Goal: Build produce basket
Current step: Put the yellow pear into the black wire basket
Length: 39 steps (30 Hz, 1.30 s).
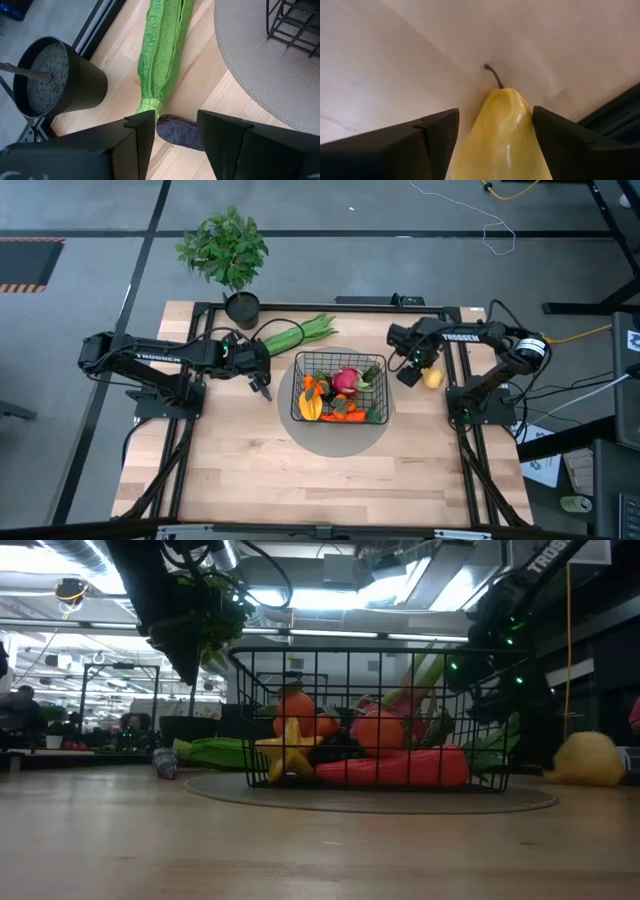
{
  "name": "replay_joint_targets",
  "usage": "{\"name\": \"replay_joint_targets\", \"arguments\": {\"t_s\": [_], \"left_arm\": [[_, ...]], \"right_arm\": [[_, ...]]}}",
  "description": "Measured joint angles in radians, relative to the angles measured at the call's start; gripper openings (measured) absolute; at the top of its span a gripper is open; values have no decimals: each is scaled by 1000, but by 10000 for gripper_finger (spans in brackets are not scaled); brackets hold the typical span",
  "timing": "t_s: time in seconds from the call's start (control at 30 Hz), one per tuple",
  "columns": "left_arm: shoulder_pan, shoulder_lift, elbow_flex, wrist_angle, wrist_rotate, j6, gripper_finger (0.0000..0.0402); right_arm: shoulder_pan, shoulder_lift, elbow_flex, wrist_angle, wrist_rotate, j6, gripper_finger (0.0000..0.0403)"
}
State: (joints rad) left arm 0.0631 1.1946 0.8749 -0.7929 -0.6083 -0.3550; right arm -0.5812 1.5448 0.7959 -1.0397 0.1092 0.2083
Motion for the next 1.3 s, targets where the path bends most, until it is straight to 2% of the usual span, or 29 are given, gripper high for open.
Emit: {"name": "replay_joint_targets", "arguments": {"t_s": [0.3,0.53,0.77,0.93,1.0,1.13,1.2,1.3], "left_arm": [[0,0,0,1,0,0,136],[0,0,0,1,0,0,136],[0,0,0,1,0,0,136],[0,0,0,1,0,0,136],[0,0,0,1,0,0,136],[0,0,0,1,-3,2,136],[0,0,0,1,-3,9,136],[0,0,0,1,-3,23,136]], "right_arm": [[0,0,-103,10,-43,255,216],[1,-1,-107,9,-49,259,127],[0,0,-76,-9,-36,269,123],[4,0,31,-73,-3,228,116],[8,0,99,-126,46,228,115],[17,-1,260,-236,210,238,113],[27,-2,342,-237,290,260,109],[57,-4,457,-196,315,235,109]]}}
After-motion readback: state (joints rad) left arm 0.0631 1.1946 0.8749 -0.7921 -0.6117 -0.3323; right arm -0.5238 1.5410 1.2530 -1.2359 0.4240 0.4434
